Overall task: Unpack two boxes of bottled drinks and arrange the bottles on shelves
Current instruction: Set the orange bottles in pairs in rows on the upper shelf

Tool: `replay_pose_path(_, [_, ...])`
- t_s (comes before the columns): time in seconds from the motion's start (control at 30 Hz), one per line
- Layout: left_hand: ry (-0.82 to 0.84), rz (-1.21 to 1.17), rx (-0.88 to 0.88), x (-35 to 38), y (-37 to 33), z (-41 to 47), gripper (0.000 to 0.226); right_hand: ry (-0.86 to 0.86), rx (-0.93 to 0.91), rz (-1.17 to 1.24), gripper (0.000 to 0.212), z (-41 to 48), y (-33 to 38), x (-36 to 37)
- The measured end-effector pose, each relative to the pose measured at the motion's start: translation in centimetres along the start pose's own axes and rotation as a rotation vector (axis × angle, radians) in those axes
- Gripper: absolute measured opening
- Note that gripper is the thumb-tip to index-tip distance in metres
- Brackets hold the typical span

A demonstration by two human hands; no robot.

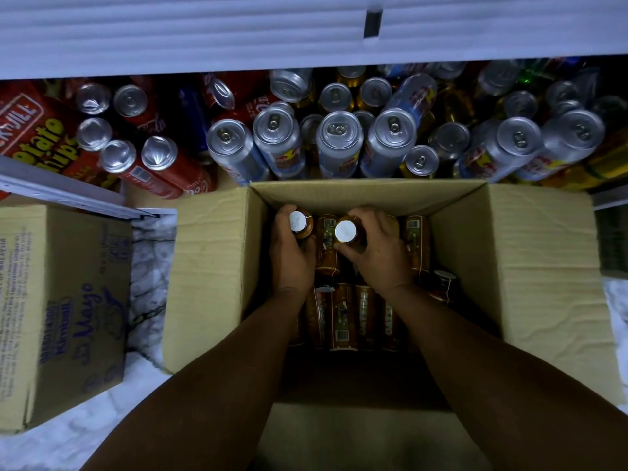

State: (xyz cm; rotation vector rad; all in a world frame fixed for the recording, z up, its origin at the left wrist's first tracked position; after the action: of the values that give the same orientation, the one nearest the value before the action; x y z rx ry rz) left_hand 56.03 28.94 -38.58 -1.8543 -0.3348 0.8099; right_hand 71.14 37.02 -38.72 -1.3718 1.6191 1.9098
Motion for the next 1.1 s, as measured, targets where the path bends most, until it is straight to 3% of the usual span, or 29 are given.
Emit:
replay_pose_path(0.13, [0.011,0.002,0.046,-0.3,-0.5,0.2,0.050,0.044,0.074,0.098,0.050,0.0,-0.2,-0.1])
replay_pose_path(0.33, [0.092,-0.077,0.085,-1.4,-1.9,-1.1,0.060,0.054,0.270,0.253,0.053,-1.2,-0.8,-2.8])
replay_pose_path(0.57, [0.240,-0.070,0.113,-4.3,-6.3,-3.6,0.070,0.032,0.288,0.493,0.046,-3.7,1.1,-7.5])
replay_pose_path(0.73, [0.329,-0.233,0.026,-6.2,-9.5,-6.2,0.068,0.052,0.307,0.585,0.044,-6.5,2.8,-10.3])
replay_pose_path(1.1, [0.346,-0.347,-0.010,-9.7,-14.0,-11.2,0.066,-0.041,0.250,0.606,0.045,-11.7,6.9,-15.9])
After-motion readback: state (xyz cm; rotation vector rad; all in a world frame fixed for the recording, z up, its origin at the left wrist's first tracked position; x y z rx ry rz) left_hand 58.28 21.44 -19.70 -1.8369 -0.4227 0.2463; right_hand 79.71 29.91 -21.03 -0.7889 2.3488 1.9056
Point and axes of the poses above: each hand's wrist, its own z-axis towards the middle knuckle, its own x-axis out of the palm, y = z × x, the point moved 5 cm from there along z, towards the middle knuckle, and after that the axes turned 11 degrees about -z, right-handed, at the moved point
